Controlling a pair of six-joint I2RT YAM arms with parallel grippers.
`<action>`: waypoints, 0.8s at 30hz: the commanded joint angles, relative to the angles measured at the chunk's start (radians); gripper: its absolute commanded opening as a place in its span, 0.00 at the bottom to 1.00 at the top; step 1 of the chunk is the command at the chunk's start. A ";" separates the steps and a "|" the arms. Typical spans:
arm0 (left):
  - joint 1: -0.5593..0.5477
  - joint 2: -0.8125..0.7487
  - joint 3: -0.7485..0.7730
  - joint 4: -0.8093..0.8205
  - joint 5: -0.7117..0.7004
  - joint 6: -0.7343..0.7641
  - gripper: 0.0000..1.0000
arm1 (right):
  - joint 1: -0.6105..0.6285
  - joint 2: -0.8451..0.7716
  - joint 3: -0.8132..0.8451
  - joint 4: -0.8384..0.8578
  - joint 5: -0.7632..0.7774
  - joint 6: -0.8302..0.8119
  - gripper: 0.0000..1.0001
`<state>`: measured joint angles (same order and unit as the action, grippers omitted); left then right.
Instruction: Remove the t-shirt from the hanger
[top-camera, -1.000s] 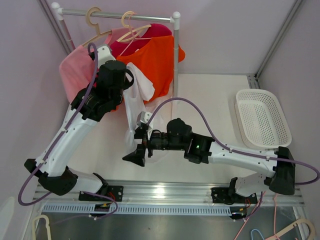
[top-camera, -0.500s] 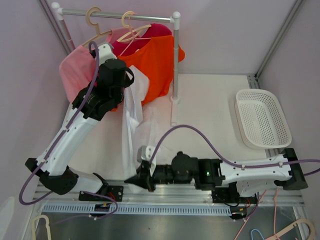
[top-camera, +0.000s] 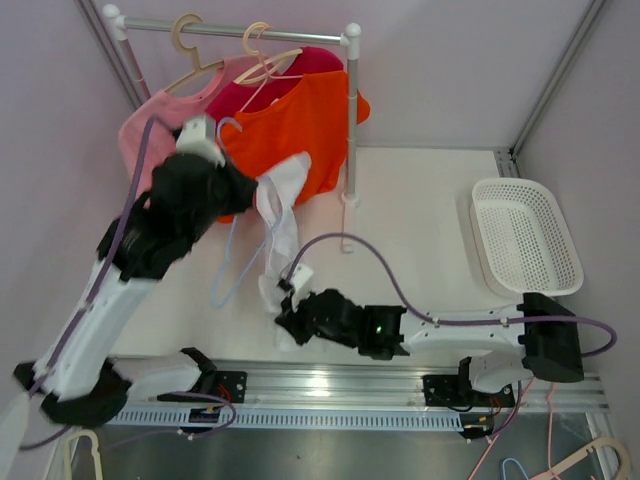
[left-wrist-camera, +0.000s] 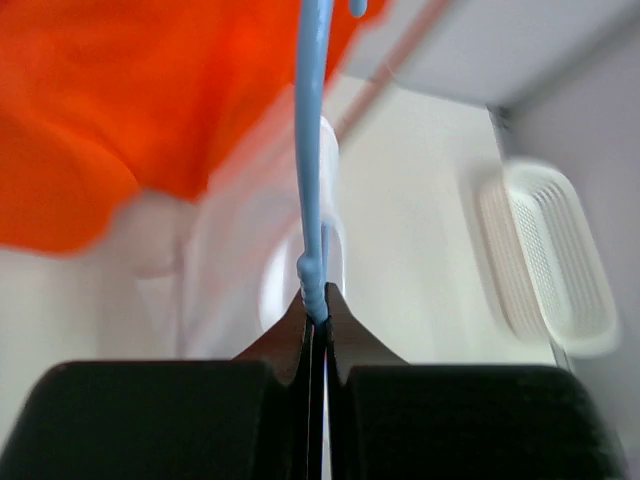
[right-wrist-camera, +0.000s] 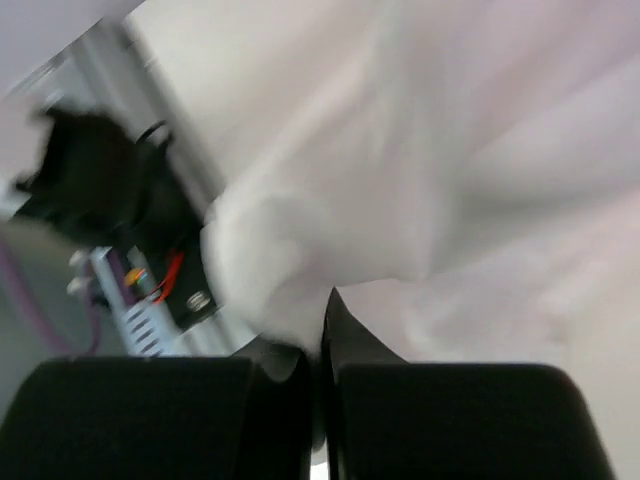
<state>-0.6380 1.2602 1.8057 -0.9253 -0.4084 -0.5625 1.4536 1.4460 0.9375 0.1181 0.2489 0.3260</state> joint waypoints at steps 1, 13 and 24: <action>-0.041 -0.401 -0.420 0.230 0.293 -0.060 0.00 | -0.152 -0.145 0.038 -0.075 0.067 0.041 0.00; -0.049 -1.055 -0.735 0.054 0.430 0.087 0.00 | -0.755 -0.326 0.280 -0.264 0.153 -0.050 0.00; -0.048 -0.895 -0.859 0.189 0.505 0.067 0.01 | -1.292 0.108 0.981 0.455 0.328 -0.401 0.00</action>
<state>-0.6834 0.3336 0.9504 -0.8303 0.0479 -0.5114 0.2596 1.4765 1.8103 0.2337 0.4343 0.0731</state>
